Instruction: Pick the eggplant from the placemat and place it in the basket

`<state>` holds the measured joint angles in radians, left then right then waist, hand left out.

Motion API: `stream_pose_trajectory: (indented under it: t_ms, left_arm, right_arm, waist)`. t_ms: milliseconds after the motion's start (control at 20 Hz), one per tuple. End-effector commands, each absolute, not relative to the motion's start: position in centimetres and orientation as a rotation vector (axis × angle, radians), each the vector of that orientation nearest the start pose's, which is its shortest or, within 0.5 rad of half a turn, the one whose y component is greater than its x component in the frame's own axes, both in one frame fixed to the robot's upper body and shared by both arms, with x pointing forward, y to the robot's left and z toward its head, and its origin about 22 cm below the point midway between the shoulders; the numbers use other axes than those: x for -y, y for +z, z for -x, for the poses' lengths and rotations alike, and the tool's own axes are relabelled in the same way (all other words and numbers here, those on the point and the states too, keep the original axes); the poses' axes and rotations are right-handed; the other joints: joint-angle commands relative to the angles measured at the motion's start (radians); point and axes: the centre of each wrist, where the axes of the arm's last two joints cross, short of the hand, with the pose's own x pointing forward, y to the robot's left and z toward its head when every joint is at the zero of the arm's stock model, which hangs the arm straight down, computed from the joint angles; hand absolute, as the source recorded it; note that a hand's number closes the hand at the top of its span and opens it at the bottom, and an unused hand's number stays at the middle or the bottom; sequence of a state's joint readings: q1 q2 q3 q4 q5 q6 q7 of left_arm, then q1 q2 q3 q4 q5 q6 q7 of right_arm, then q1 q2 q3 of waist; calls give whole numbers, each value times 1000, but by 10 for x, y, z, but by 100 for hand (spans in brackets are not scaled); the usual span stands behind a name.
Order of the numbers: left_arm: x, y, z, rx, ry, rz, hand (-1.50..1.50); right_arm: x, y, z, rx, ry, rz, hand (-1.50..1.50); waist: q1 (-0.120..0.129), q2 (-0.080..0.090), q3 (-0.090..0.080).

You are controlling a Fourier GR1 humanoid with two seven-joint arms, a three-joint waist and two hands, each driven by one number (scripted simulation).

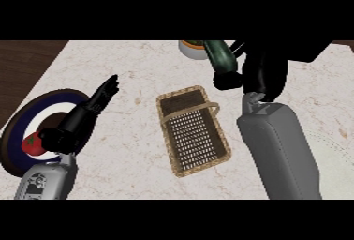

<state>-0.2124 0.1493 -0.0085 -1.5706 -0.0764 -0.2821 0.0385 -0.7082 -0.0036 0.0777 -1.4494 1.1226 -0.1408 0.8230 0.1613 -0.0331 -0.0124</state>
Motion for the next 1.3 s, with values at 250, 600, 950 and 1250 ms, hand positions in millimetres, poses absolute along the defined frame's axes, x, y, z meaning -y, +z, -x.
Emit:
stream_pose_trajectory:
  t_ms: [250, 600, 950, 1250]
  left_arm:
    - [-219, 63, -295, 1682, -537, 124, 0]
    - [-216, 66, -300, 1686, -534, 116, 0]
    - [-217, 70, -303, 1692, -540, 94, 0]
    - [-217, 69, -305, 1696, -520, 86, 0]
  right_arm:
    - [56, 241, -344, 1441, 6, 1245, 150]
    - [30, 268, -350, 1358, -72, 1420, 150]
    - [17, 300, -358, 1305, -176, 1555, 150]
    - [16, 341, -357, 1318, -323, 1638, 150]
  waist:
    - [41, 15, -7]
    - [26, 23, -4]
    - [20, 28, -1]
    - [-8, 28, 2]
